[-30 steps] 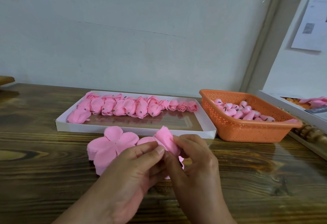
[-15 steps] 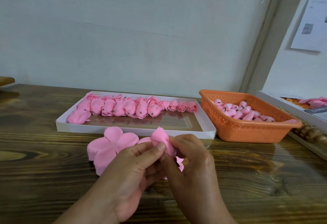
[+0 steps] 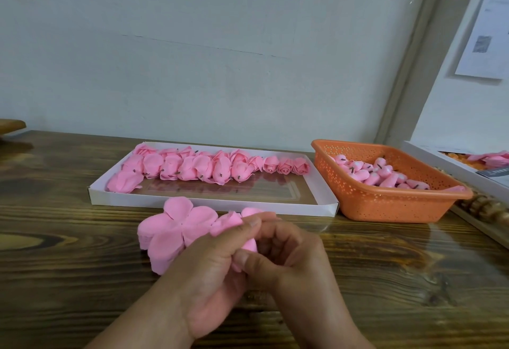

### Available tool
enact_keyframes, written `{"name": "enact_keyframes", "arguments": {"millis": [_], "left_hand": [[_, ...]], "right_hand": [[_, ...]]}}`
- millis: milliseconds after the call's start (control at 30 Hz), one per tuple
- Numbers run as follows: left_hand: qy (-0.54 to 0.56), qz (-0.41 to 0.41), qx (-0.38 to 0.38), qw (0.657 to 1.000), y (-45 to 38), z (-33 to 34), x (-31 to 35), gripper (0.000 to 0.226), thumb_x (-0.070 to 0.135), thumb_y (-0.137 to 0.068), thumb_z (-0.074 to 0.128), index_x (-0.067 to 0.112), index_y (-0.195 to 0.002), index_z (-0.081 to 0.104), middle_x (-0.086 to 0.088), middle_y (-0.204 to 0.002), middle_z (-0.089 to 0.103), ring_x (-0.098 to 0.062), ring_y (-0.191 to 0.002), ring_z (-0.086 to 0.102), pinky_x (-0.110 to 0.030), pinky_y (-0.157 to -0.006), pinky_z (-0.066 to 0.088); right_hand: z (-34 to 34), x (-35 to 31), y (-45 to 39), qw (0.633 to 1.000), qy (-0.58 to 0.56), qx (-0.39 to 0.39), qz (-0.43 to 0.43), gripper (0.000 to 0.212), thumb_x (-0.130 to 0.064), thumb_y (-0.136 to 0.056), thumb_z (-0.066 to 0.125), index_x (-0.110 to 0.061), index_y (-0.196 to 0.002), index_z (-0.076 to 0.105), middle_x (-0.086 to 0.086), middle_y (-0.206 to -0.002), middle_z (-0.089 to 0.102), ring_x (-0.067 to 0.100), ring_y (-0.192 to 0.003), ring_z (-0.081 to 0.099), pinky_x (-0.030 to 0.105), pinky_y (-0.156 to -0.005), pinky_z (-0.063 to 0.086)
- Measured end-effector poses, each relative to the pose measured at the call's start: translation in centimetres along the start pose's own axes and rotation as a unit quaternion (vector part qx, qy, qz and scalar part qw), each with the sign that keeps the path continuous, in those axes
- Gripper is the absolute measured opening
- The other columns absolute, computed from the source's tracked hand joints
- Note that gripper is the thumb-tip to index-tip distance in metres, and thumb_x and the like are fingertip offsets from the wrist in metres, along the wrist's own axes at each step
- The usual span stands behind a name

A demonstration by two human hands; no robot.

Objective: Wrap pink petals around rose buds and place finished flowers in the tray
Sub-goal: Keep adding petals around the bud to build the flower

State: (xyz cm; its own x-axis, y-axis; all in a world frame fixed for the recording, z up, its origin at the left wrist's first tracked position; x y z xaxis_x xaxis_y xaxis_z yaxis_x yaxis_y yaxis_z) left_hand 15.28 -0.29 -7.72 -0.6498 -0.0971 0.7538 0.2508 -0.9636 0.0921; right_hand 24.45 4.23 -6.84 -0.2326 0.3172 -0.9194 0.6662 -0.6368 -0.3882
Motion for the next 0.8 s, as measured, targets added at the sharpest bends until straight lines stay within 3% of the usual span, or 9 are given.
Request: {"name": "enact_keyframes", "arguments": {"millis": [33,100,200,300,433,533,633,700,800], "left_hand": [[0.009,0.008,0.009,1.0,-0.1,0.2,0.0,0.026,0.02,-0.074,0.062,0.006,-0.09,0.076,-0.021,-0.105,0.071,-0.029,-0.095,0.07,-0.04,-0.08,0.058],[0.04,0.027,0.016,0.999,-0.3,0.6,0.3,0.023,0.022,-0.077,0.06,0.01,-0.086,0.078,-0.015,-0.099,0.072,-0.024,-0.083,0.071,-0.036,-0.071,0.058],[0.041,0.038,0.031,0.998,-0.1,1.0,0.7,0.023,0.026,-0.079,0.059,0.016,-0.089,0.078,-0.006,-0.103,0.074,-0.019,-0.087,0.072,-0.035,-0.076,0.054],[0.038,0.046,0.059,0.996,0.1,1.1,0.6,0.028,0.028,-0.084,0.059,0.014,-0.103,0.073,-0.006,-0.107,0.074,-0.026,-0.104,0.068,-0.041,-0.094,0.049],[0.033,0.062,0.065,0.995,0.5,1.4,0.6,0.033,0.029,-0.076,0.064,0.013,-0.104,0.073,-0.007,-0.105,0.074,-0.018,-0.095,0.071,-0.035,-0.09,0.048],[0.032,0.055,0.056,0.996,0.6,1.1,0.5,0.035,0.025,-0.075,0.066,0.009,-0.105,0.071,-0.01,-0.104,0.074,-0.018,-0.088,0.072,-0.033,-0.077,0.059],[0.002,0.055,0.03,0.998,0.9,0.5,0.5,0.028,0.022,-0.072,0.066,0.007,-0.095,0.074,-0.011,-0.105,0.073,-0.02,-0.087,0.072,-0.033,-0.069,0.06],[-0.038,0.056,0.004,0.998,1.1,0.3,0.7,0.024,0.024,-0.068,0.069,0.011,-0.086,0.077,-0.009,-0.107,0.073,-0.022,-0.091,0.068,-0.036,-0.075,0.058],[-0.07,0.069,-0.025,0.995,1.1,0.2,0.8,0.009,0.02,-0.072,0.075,0.012,-0.073,0.077,-0.01,-0.104,0.074,-0.023,-0.094,0.07,-0.037,-0.08,0.057]], "right_hand": [[-0.1,0.1,-0.1,0.996,0.058,0.045,-0.045,0.023,0.004,-0.07,0.077,-0.016,-0.077,0.069,0.007,-0.068,0.066,0.005,-0.061,0.059,0.016,-0.058,0.047],[-0.2,-0.4,-0.3,0.944,0.235,0.145,-0.179,0.026,-0.012,-0.066,0.08,-0.024,-0.082,0.065,-0.004,-0.075,0.063,-0.001,-0.068,0.057,0.007,-0.061,0.043],[0.2,-0.5,0.2,0.86,0.357,0.174,-0.321,0.016,-0.022,-0.075,0.07,-0.01,-0.084,0.066,0.001,-0.082,0.062,0.014,-0.073,0.061,0.029,-0.062,0.051],[0.5,-0.4,0.4,0.832,0.391,0.156,-0.361,0.019,-0.015,-0.074,0.065,-0.01,-0.092,0.064,0.005,-0.084,0.065,0.023,-0.072,0.062,0.036,-0.061,0.051],[0.9,-0.3,0.4,0.804,0.444,0.162,-0.361,0.017,-0.014,-0.074,0.061,-0.011,-0.091,0.06,0.008,-0.08,0.066,0.025,-0.068,0.061,0.036,-0.058,0.05],[0.9,-0.2,0.4,0.865,0.369,0.144,-0.306,0.008,-0.007,-0.07,0.068,-0.003,-0.077,0.069,0.005,-0.075,0.066,0.023,-0.064,0.061,0.034,-0.056,0.05],[0.9,-0.4,0.5,0.959,0.202,0.099,-0.171,0.013,-0.009,-0.065,0.072,-0.009,-0.077,0.071,-0.004,-0.063,0.06,0.005,-0.056,0.051,0.017,-0.053,0.044],[0.8,-0.2,0.6,0.987,0.117,0.07,-0.088,0.011,-0.013,-0.063,0.072,-0.013,-0.074,0.07,-0.004,-0.054,0.051,0.003,-0.049,0.044,0.013,-0.051,0.037],[0.9,0.3,0.4,0.999,-0.029,0.014,0.013,0.017,-0.012,-0.064,0.073,-0.007,-0.08,0.071,0.02,-0.06,0.056,0.018,-0.059,0.052,0.027,-0.058,0.045]]}}
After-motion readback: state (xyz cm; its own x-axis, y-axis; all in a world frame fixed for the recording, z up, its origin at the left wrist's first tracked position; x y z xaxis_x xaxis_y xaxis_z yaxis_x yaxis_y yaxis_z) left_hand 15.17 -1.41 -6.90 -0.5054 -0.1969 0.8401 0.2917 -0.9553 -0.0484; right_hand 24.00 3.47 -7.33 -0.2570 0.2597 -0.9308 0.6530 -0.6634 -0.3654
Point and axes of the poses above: each hand's wrist, its own y-axis away from the middle knuckle, its own z-axis out of the palm, x = y × z, the point moved 2 cm from there along -y, towards the middle knuckle
